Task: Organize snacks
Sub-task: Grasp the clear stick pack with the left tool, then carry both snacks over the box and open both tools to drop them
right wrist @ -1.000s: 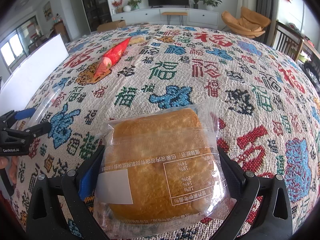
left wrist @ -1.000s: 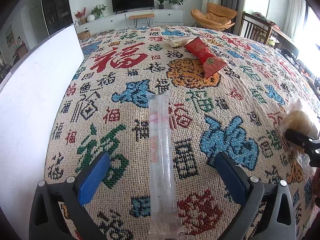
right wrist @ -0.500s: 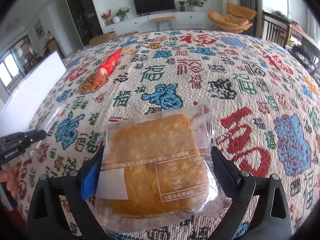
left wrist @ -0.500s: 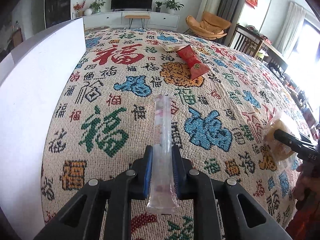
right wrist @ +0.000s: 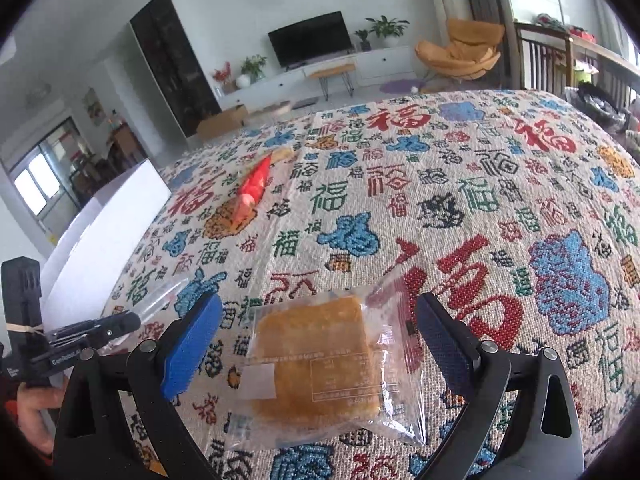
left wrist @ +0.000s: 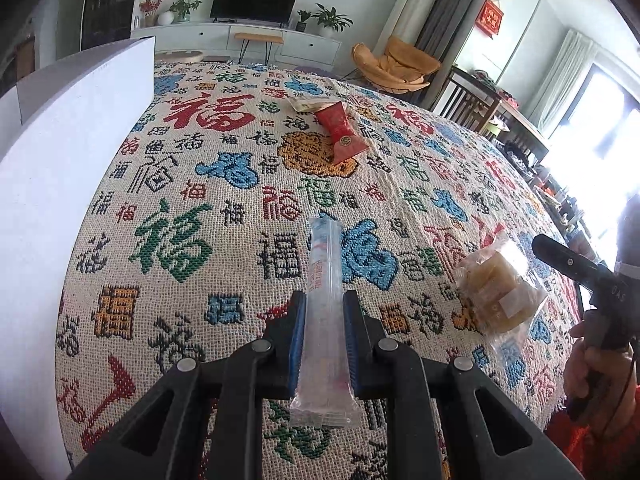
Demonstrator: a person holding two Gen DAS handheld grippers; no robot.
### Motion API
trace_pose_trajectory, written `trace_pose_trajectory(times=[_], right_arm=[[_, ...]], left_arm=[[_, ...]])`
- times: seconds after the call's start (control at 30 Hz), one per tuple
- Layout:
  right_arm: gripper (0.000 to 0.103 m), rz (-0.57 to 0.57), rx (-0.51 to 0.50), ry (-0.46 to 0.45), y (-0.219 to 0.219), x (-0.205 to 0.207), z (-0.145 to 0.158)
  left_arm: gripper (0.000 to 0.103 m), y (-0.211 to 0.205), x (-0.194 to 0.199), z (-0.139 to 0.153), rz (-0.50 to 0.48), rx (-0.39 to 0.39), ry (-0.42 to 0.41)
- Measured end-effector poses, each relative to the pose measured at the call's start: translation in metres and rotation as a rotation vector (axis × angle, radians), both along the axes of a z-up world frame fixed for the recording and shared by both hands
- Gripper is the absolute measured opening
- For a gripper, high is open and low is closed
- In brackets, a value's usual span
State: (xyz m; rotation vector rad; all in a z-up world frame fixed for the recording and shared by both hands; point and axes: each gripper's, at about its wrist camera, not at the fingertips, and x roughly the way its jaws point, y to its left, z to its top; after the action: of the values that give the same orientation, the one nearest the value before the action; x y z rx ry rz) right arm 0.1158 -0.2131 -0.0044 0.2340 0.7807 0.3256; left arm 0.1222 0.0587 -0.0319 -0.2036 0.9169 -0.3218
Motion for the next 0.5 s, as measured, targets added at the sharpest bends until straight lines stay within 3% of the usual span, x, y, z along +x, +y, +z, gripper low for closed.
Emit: trace_pose_trajectory(times=[0.5], right_arm=[[0.099, -0.014, 0.059, 0.107, -0.029, 0.017, 0.006]], left_arm=[[0.018, 0.007, -0.007, 0.003, 0.013, -0.018, -0.007]])
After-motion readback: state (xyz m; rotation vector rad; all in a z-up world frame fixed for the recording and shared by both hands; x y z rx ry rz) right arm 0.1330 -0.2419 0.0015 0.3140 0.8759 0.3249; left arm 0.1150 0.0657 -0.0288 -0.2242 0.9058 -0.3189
